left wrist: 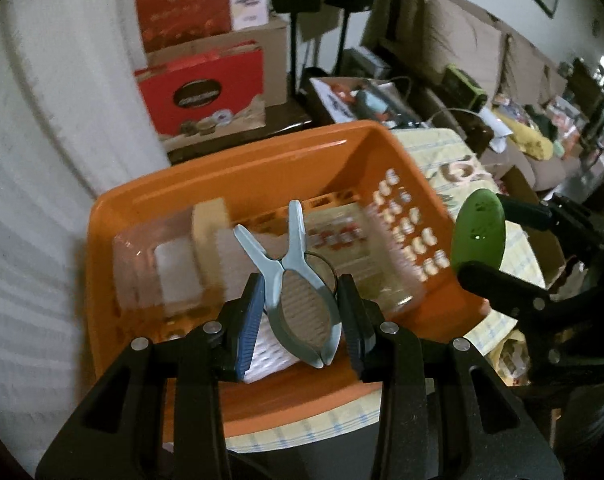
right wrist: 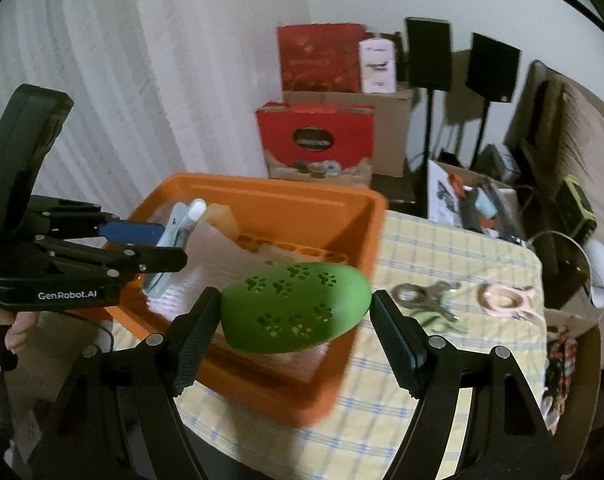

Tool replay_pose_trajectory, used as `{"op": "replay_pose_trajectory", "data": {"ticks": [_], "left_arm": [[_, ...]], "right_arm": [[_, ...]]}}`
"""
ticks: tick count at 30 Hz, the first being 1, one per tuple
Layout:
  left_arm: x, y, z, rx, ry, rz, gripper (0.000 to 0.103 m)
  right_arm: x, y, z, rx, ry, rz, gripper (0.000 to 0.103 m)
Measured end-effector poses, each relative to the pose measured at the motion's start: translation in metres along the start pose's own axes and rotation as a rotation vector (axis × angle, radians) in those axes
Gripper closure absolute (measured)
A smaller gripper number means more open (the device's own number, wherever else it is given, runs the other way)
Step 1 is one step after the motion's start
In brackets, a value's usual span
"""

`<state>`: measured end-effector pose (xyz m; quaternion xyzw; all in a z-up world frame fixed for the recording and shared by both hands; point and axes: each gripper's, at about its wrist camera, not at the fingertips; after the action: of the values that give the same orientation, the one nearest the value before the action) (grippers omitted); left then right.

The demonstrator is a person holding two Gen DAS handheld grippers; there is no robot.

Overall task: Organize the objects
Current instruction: 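Carry the clothespins and green egg over the orange basket with both grippers, then lower the clothespins and egg into the basket and open both grippers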

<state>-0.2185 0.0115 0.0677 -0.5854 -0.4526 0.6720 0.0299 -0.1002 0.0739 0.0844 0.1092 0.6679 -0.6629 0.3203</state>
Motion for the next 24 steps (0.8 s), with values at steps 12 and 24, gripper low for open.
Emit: {"op": "replay_pose_trajectory", "data": {"ticks": [12,24], "left_arm": [[0.000,0.032,0.052,-0.053,-0.045,0.040,0.068],[0.022,0.054,0.072,-0.061,-0.077,0.114,0.068]], "right_arm": [[0.069,0.006,0.058,-0.079,-0.089,0.117,0.025],[0.104,0.017,0.075,-0.054,-0.070,0.199,0.025]]}}
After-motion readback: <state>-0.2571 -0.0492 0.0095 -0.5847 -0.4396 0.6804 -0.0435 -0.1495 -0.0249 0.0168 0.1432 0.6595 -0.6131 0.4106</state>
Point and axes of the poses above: each gripper's, at about its wrist camera, not at the fingertips, and x roughly the way its jaws point, z to its left, y to its underside, and after that the axes turned 11 degrees about -z, right-handed
